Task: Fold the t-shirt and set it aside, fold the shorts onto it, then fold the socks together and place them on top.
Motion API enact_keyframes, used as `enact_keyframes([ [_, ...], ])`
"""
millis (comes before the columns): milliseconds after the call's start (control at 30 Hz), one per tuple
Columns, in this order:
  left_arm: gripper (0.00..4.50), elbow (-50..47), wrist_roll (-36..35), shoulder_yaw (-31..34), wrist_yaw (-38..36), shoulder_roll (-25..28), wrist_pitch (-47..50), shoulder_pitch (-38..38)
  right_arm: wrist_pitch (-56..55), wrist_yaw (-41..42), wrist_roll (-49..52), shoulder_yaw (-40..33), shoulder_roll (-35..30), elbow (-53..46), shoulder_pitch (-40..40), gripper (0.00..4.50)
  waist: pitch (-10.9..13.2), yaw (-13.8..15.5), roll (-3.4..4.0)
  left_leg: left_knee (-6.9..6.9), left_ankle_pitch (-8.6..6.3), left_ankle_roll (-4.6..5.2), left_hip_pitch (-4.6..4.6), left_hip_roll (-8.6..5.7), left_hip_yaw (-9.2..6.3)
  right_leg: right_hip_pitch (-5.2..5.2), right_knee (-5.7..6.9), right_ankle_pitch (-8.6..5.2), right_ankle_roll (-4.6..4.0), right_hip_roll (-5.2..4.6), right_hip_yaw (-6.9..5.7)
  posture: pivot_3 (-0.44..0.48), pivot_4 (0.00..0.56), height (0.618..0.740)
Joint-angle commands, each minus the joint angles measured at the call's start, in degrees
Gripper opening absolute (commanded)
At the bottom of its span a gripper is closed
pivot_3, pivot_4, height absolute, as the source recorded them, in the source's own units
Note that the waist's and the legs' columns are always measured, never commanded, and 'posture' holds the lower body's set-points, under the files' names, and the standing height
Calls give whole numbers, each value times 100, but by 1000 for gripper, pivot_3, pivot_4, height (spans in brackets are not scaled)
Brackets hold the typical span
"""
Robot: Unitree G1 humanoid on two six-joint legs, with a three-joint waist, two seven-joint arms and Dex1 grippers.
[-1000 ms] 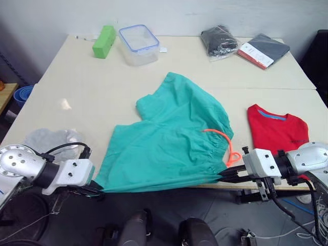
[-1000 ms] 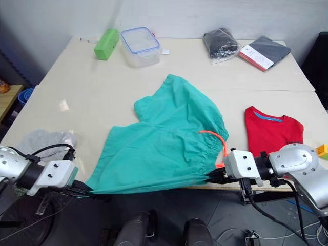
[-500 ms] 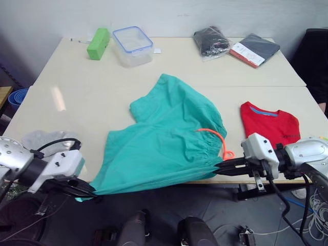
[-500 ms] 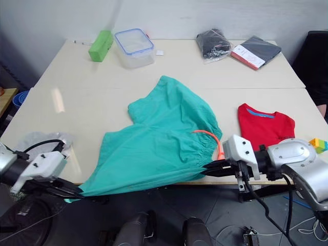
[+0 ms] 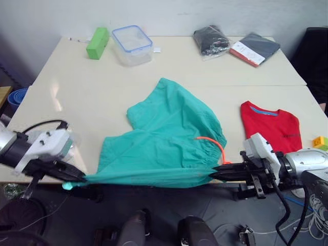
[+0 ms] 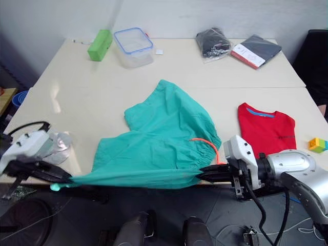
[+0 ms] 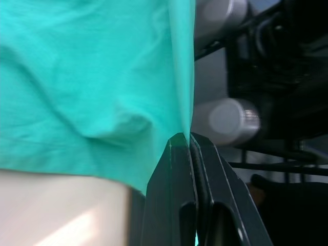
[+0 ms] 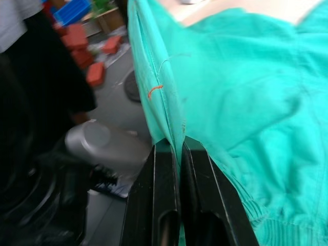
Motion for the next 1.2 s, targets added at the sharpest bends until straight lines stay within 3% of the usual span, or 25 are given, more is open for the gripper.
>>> enact_keyframes([
  [33,5,1034,809,-1003,-414,-696,-249,-1543,277,-339,352,-432,141,54,-98,0,-1,31,-1,-1,3,1,0,1,1,-1,-2,4,0,0,3,0,150,740],
  [200,5,3366,2124,-1882,279,-2504,-1397,-4085,684,-1094,641,-796,465,311,-346,0,6,123,-38,12,17,-5,-8,-1,7,-10,11,12,5,0,4,0,150,740],
  [267,5,4608,2631,-1960,1067,-3318,-2159,-4981,800,-1600,603,-954,659,500,-480,0,16,152,-56,23,22,-13,-17,-3,6,-13,10,15,9,-2,1,0,150,740],
  [433,5,6916,3469,-1954,2763,-4667,-3912,-6354,1003,-2775,424,-1298,1123,907,-690,0,23,107,-71,60,20,4,-62,-7,4,-27,-10,27,32,-15,-12,0,150,740],
  [633,5,8286,4423,-2116,4846,-5645,-4822,-7032,866,-3717,-488,-1153,1423,1214,-673,0,26,107,-73,86,17,10,-131,-15,12,-109,35,34,45,-26,-15,0,150,740],
  [767,5,8551,4881,-2244,5421,-5978,-4865,-7044,778,-3999,-968,-984,1590,1408,-752,0,27,97,-74,98,21,9,-129,-10,16,-112,49,33,44,-23,-12,0,150,740],
  [933,5,8681,5229,-2286,5613,-6143,-4715,-6930,737,-4081,-1337,-767,1744,1478,-834,0,27,99,-74,106,28,14,-129,-10,18,-115,65,33,44,-26,-6,0,150,740],
  [967,400,8690,5254,-2266,5623,-6139,-4698,-6909,739,-4080,-1369,-741,1782,1480,-846,512,27,99,-74,105,28,14,-129,-10,18,-115,66,33,44,-26,-6,0,150,740],
  [1200,2413,8706,5369,-2109,5990,-5936,-4540,-6887,592,-3999,-1630,-771,1852,1435,-924,2676,27,102,-74,102,29,12,-129,-11,18,-117,67,33,43,-25,-8,0,150,740],
])
